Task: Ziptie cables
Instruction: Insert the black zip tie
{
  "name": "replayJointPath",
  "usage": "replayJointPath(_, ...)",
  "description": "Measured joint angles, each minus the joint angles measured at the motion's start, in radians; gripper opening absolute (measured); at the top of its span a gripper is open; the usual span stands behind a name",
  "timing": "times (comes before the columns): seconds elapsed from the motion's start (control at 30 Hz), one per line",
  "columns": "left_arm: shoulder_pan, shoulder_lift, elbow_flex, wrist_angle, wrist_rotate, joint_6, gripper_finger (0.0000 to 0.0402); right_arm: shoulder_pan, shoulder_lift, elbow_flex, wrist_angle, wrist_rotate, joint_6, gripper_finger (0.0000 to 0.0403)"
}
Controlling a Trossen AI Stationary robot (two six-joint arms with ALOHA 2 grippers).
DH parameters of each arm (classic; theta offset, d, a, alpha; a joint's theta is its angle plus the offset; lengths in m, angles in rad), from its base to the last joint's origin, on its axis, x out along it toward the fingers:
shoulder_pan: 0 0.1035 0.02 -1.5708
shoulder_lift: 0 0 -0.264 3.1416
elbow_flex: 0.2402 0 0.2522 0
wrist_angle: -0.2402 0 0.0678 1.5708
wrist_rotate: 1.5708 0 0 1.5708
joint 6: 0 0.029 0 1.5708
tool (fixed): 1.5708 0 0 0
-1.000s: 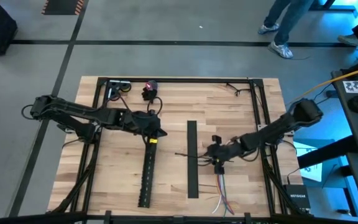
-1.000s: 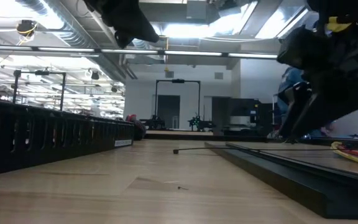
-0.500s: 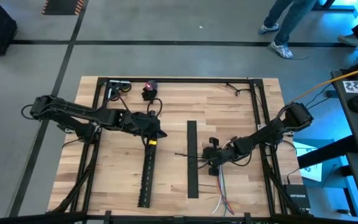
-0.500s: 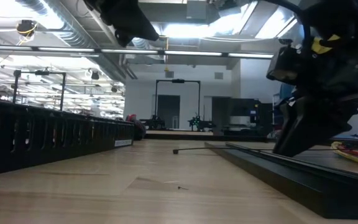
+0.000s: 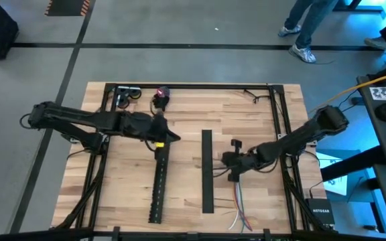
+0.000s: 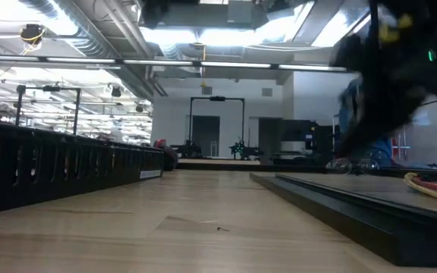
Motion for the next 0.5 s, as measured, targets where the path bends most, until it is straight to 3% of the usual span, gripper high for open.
replayJointPath(0.27,0.051,-0.086,0.030,0.041,-0.051,-0.039,0.0001,-0.119,-0.201,0.186,-0.270,0.200,-0.109,0.0001)
replayJointPath(0.5,0.142,-0.062,0.030,0.182,-0.054,-0.172,0.0019,-0.261,-0.268,0.348,-0.253,0.300,-0.262,0.0001)
